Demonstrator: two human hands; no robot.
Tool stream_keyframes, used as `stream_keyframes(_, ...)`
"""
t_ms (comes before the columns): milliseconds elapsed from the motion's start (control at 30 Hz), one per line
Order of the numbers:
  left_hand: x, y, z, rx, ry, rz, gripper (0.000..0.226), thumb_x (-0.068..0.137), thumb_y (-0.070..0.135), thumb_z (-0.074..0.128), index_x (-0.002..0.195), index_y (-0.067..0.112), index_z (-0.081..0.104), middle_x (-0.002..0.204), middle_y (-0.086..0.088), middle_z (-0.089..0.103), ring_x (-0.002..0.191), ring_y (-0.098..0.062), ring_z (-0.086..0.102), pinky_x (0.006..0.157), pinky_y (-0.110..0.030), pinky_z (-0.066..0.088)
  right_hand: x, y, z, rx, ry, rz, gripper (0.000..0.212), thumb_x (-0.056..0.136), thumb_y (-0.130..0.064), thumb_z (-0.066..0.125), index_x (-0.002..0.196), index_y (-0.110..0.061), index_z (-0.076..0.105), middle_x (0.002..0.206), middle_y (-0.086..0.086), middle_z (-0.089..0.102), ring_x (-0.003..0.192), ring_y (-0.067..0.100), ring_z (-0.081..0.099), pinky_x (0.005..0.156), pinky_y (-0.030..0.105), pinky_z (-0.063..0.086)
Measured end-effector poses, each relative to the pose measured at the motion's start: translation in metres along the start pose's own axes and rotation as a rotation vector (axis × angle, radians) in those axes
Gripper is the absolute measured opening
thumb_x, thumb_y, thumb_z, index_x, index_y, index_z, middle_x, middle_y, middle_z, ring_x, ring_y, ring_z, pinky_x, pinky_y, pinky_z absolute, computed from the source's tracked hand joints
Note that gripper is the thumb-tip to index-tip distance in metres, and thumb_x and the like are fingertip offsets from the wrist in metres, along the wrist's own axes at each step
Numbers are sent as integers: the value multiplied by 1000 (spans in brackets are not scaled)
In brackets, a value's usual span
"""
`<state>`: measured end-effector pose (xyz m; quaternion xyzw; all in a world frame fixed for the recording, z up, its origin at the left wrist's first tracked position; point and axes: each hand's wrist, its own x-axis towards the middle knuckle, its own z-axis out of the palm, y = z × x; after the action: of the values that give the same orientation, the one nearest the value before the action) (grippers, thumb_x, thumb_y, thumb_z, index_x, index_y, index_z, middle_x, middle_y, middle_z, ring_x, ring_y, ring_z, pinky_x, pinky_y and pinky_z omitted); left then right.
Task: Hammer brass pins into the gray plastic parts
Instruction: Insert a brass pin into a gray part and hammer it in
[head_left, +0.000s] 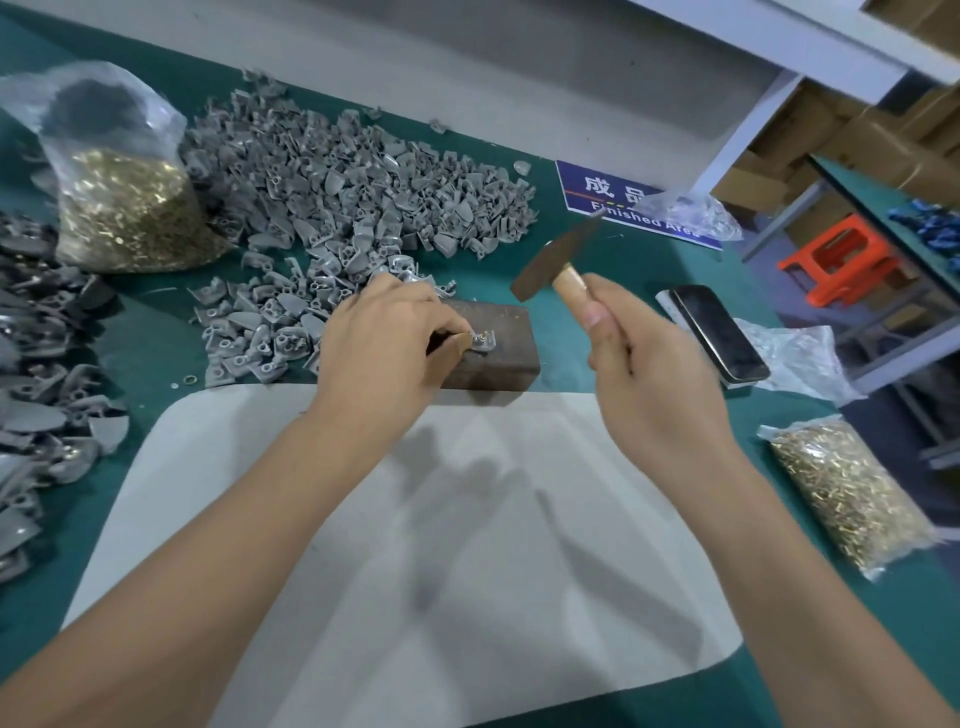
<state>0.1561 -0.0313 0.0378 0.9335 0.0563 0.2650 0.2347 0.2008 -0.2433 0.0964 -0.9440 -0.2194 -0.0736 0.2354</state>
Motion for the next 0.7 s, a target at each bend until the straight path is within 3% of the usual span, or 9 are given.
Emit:
stream_keyframes(100,1,2,0,-12,-5,-38,7,92,38,72,95,35,77,94,15,67,94,-17,51,70,-30,34,-10,-2,8,-60,-147,-5,31,108,-46,31,131,-49,52,77,-21,56,83,25,58,70,36,42)
stream_keyframes(167,1,3,0,-24,-18,-51,7,93,37,70,94,35,76,95,15,67,95,-16,50,70,-30,35,-6,1,1,-103,-82,-11,32,107,-50,29,130,-48,51,77,-17,59,84,27,59,69,39,45)
stream_keyframes(300,1,1,-1,-26,-26,-40,6,93,36,69,93,35,76,93,15,66,94,-16,49,69,-32,40,-8,-4,5,100,51,17,36,107,-50,30,134,-46,53,80,-14,61,78,24,59,70,41,49)
stream_keyframes(433,1,3,1,-25,-31,-66,5,91,36,72,93,35,76,94,17,66,95,-15,49,70,-30,38,-7,-3,3,-130,-159,-10,29,107,-50,28,128,-50,49,73,-18,55,80,24,55,65,37,40)
stream_keyframes(567,0,1,0,-37,-34,-32,7,94,35,69,93,34,75,95,16,66,95,-16,50,67,-30,39,-3,-4,1,-4,30,12,30,109,-47,31,131,-47,52,78,-17,59,78,26,56,64,39,43)
stream_keyframes(633,1,1,0,-38,-25,-35,6,93,35,70,94,34,76,95,15,66,95,-16,50,67,-29,35,-9,-10,9,23,-41,37,34,108,-47,32,136,-48,51,89,-14,66,87,29,61,72,42,48)
stream_keyframes(700,2,2,1,-32,-22,-54,6,92,38,71,95,35,76,96,16,66,97,-15,50,69,-28,33,-11,-5,7,-66,-165,18,29,107,-50,30,129,-52,49,78,-15,61,83,28,59,69,41,47)
